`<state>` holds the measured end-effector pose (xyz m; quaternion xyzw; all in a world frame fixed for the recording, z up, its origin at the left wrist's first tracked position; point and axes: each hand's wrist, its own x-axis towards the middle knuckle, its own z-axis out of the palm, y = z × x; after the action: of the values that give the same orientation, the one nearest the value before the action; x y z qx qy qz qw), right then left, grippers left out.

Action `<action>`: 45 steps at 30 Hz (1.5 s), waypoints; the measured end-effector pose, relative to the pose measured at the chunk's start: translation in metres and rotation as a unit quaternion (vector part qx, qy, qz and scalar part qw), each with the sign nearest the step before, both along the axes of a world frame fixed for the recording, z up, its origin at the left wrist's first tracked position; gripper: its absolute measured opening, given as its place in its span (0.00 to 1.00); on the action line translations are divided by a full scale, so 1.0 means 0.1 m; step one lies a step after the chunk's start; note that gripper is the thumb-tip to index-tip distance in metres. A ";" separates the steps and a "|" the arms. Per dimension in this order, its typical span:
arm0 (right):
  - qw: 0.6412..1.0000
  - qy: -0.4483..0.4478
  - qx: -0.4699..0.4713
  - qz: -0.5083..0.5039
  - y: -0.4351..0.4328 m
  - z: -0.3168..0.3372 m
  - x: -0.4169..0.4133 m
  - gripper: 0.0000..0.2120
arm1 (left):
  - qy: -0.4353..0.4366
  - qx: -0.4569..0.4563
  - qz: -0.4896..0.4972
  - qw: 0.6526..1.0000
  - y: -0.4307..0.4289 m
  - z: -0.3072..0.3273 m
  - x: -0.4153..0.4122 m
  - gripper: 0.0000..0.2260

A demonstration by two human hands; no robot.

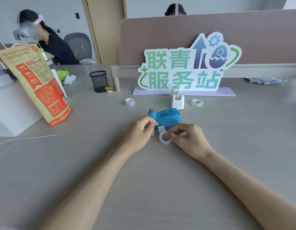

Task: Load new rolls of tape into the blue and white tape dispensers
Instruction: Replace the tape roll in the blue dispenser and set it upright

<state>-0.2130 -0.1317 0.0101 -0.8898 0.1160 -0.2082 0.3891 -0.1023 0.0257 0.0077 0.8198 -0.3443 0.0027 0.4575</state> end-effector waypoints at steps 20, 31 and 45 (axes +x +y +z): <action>0.969 -0.120 -0.214 0.003 0.01 0.30 0.81 0.07 | -0.066 0.114 0.221 0.966 -0.07 0.00 1.30 0.14; 0.972 -0.052 -0.230 -0.015 -0.06 0.15 0.86 0.10 | 0.042 0.023 0.174 0.984 -0.06 0.14 1.16 0.07; 0.969 -0.134 -0.206 0.022 -0.05 0.00 0.02 0.07 | 0.101 -0.017 0.014 0.995 0.18 0.14 -0.16 0.13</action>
<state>-0.2112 -0.1368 0.0104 -0.9172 -0.0018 -0.3363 0.2135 -0.1180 0.0433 0.0215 0.8129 -0.2850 -0.0677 0.5033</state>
